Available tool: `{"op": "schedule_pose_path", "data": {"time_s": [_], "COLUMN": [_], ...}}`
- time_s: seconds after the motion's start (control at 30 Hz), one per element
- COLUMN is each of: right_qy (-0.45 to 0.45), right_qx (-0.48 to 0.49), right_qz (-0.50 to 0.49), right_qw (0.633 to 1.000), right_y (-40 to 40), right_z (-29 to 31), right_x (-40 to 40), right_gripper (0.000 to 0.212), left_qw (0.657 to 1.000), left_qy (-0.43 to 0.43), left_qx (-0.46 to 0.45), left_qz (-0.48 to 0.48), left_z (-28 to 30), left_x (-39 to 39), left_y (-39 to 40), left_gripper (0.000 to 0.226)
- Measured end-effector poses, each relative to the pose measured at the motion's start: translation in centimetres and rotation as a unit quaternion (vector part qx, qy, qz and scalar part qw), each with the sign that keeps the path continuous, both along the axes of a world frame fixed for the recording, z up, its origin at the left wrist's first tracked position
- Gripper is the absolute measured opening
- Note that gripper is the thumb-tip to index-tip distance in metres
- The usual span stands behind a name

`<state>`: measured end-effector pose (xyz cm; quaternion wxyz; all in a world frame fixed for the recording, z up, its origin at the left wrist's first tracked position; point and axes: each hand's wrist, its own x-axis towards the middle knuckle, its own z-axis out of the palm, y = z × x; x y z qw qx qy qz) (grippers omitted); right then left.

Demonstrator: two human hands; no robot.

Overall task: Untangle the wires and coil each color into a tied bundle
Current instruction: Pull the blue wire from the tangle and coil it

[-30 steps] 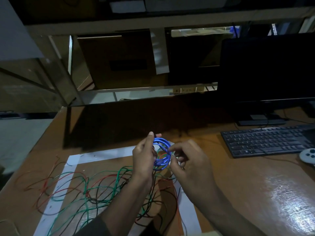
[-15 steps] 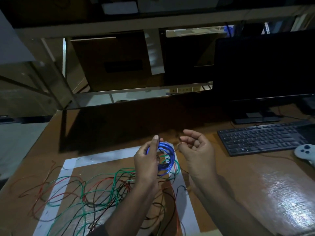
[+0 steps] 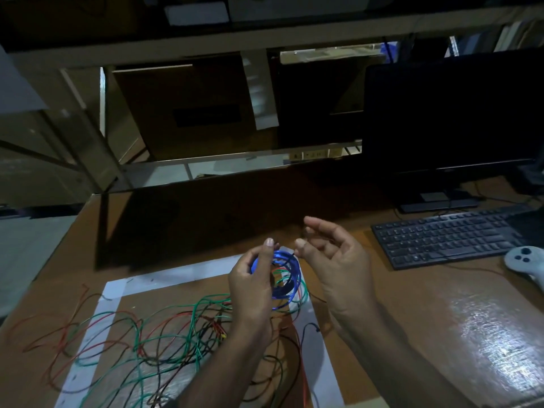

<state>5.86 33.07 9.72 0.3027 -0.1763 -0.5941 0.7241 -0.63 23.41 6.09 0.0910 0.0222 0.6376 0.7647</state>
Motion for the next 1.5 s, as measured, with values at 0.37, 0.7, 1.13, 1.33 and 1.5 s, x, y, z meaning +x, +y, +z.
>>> {"op": "schedule_pose_path", "data": {"time_s": [0.37,0.7,1.13,1.33,1.5], "right_qy": [-0.022,-0.043,-0.091,-0.096,-0.087], "right_qx": [0.126,0.18,0.339,0.342,0.325], "right_qz": [-0.003,0.036,0.172,0.176,0.155], "right_qw": [0.992,0.982,0.92,0.918,0.929], "right_y": [0.9,2.8,6.2,5.9,5.4], "right_z": [-0.1,0.4,2.4,2.3,2.1], "right_x": [-0.1,0.0,-0.5,-0.3,0.0], "right_gripper": [0.013,0.006,0.006,0.005,0.007], "left_qw": [0.999,0.998,0.984,0.982,0.981], "left_qy": [0.037,0.046,0.037,-0.06,-0.067], "left_qx": [-0.006,-0.002,-0.039,0.022,0.051], "left_qz": [-0.002,-0.052,-0.167,-0.176,-0.174], "left_z": [0.5,0.5,1.3,1.1,0.9], "left_x": [0.5,0.8,0.8,0.8,0.7], "left_y": [0.2,-0.5,-1.0,-0.9,-0.8], "left_gripper": [0.018,0.019,0.031,0.041,0.044]}}
